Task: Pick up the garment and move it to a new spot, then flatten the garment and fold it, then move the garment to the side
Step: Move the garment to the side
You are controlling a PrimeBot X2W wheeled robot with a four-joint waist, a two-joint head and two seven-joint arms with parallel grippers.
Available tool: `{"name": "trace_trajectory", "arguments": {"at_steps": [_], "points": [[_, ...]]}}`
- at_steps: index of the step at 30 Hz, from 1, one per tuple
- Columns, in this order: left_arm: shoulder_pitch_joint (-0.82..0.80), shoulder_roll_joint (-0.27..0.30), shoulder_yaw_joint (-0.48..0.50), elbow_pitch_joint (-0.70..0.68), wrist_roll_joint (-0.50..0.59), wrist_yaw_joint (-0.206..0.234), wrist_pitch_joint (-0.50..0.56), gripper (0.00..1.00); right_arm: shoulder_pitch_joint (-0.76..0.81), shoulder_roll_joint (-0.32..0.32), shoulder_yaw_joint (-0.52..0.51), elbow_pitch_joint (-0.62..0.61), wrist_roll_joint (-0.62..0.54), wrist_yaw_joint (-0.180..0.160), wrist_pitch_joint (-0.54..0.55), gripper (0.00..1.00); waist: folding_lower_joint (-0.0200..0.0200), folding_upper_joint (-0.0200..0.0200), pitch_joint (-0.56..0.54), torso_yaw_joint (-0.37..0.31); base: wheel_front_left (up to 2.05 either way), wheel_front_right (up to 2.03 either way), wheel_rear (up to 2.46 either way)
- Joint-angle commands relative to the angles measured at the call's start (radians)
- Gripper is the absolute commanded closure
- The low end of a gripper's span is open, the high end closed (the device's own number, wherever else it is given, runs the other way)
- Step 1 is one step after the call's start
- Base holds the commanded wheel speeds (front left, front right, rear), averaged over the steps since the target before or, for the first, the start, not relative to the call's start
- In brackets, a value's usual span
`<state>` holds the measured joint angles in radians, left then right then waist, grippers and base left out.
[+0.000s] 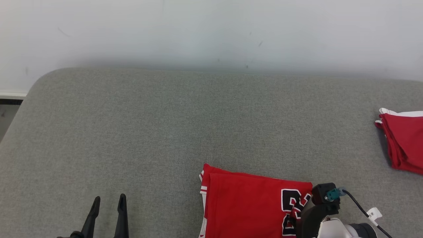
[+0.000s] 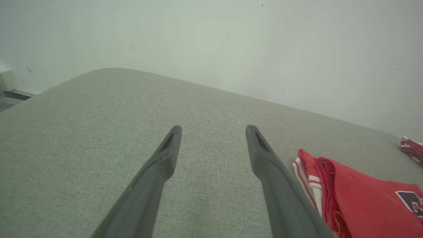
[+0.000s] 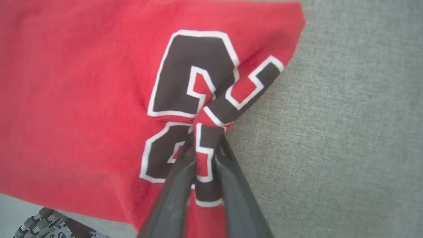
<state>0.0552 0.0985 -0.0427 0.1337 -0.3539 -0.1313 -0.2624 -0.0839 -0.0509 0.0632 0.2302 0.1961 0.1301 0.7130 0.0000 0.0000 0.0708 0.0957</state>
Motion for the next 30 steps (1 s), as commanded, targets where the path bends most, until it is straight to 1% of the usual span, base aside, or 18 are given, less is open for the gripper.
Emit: {"name": "trace_trajectory", "arguments": {"at_steps": [1,5,7,8,9,18,23,30], "points": [[-0.004,0.003,0.000,0.000,-0.006,0.001,-0.004,0.00,-0.007,-0.001,-0.008,0.005,-0.022,0.000,-0.005,1.00,0.0000,0.0000,0.000,-0.004,0.00,0.00,0.00],[-0.009,0.001,-0.002,-0.007,-0.009,0.001,-0.003,0.00,-0.052,-0.001,-0.018,-0.009,-0.055,-0.001,-0.010,1.00,0.0000,0.0000,0.008,-0.017,0.00,0.00,0.00],[-0.025,-0.001,-0.005,-0.019,-0.013,0.001,-0.003,0.00,-0.095,-0.001,-0.025,-0.010,-0.076,-0.001,-0.010,1.00,0.0000,0.0000,0.021,-0.025,0.00,0.00,0.00],[-0.035,0.000,-0.011,-0.034,-0.013,0.001,-0.003,0.00,-0.145,-0.001,-0.042,0.001,-0.108,-0.001,-0.005,1.00,0.0000,0.0000,0.038,-0.030,0.00,0.00,0.00],[-0.035,0.000,-0.011,-0.034,-0.013,0.001,-0.003,0.00,-0.145,-0.001,-0.042,0.001,-0.108,-0.001,-0.005,1.00,0.0000,0.0000,0.038,-0.030,0.00,0.00,0.00],[-0.101,-0.010,-0.032,-0.103,0.004,0.001,-0.004,0.00,-0.421,-0.002,-0.213,0.058,-0.249,-0.001,0.040,1.00,0.0000,0.0000,0.143,-0.050,0.00,0.00,0.00],[-0.124,-0.015,-0.037,-0.119,0.010,0.001,-0.003,0.00,-0.537,-0.030,-0.297,0.054,-0.298,-0.001,0.058,1.00,0.0000,0.0000,0.179,-0.066,0.00,0.00,0.00],[-0.145,-0.012,-0.051,-0.124,0.014,0.001,-0.003,0.00,-0.602,-0.088,-0.401,0.005,-0.322,-0.001,0.095,1.00,0.0000,0.0000,0.206,-0.090,0.00,0.00,0.00]]}}
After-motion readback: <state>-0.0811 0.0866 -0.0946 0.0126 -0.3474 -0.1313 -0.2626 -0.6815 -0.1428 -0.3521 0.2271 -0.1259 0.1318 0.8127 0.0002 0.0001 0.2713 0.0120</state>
